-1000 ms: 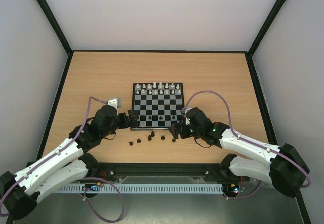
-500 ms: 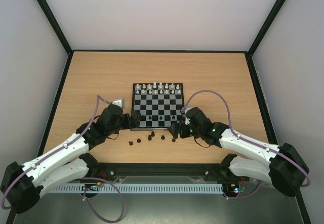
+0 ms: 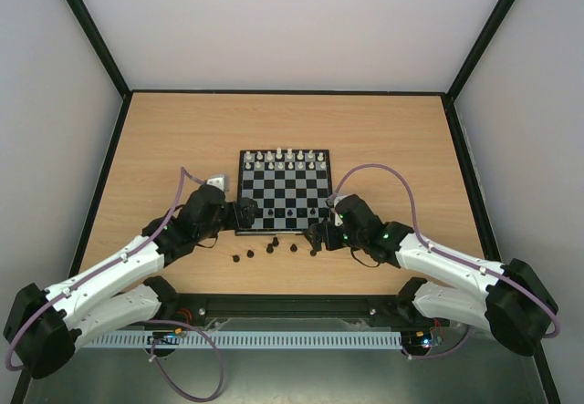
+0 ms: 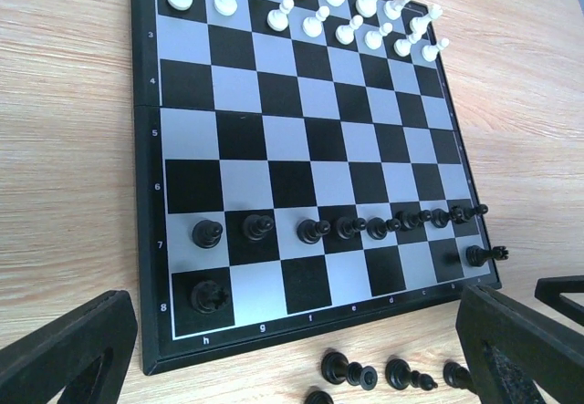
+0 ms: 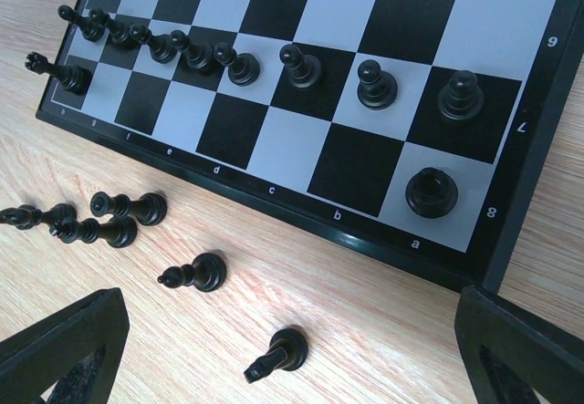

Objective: Set up the chess pieces on the board
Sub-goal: Pick up the chess piece at the center of the board.

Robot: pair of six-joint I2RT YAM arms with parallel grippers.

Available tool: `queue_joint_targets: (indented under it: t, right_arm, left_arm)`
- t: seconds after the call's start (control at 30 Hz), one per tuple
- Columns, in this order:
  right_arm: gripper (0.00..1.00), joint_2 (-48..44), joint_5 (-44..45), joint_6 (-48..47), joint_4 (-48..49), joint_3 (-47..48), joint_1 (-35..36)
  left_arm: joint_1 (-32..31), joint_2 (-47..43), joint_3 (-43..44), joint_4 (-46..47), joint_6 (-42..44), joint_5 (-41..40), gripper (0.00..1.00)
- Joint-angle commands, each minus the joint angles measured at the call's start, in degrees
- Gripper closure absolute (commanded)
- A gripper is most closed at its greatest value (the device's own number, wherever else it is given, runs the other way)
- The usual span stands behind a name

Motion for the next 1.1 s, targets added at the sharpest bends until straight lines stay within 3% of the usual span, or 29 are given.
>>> queue_joint_targets:
  t: [0.0, 0.37, 1.07]
  right_arm:
    - [0.01, -1.2, 0.5, 0.5, 0.2, -1.2, 0.2]
    - [0.02, -2.5, 0.0, 0.5, 0.1, -1.4, 0.2]
    - [0.01, -1.2, 1.4, 0.5, -0.2, -1.0, 0.2]
  left_arm:
    - [-0.5, -0.4, 0.3, 1.9, -0.6, 0.1, 0.01]
    - [-1.6, -4.8, -1.5, 0.9, -2.1, -1.2, 0.01]
    - [-1.8, -1.1, 0.1, 1.3, -0.1, -0.7, 0.01]
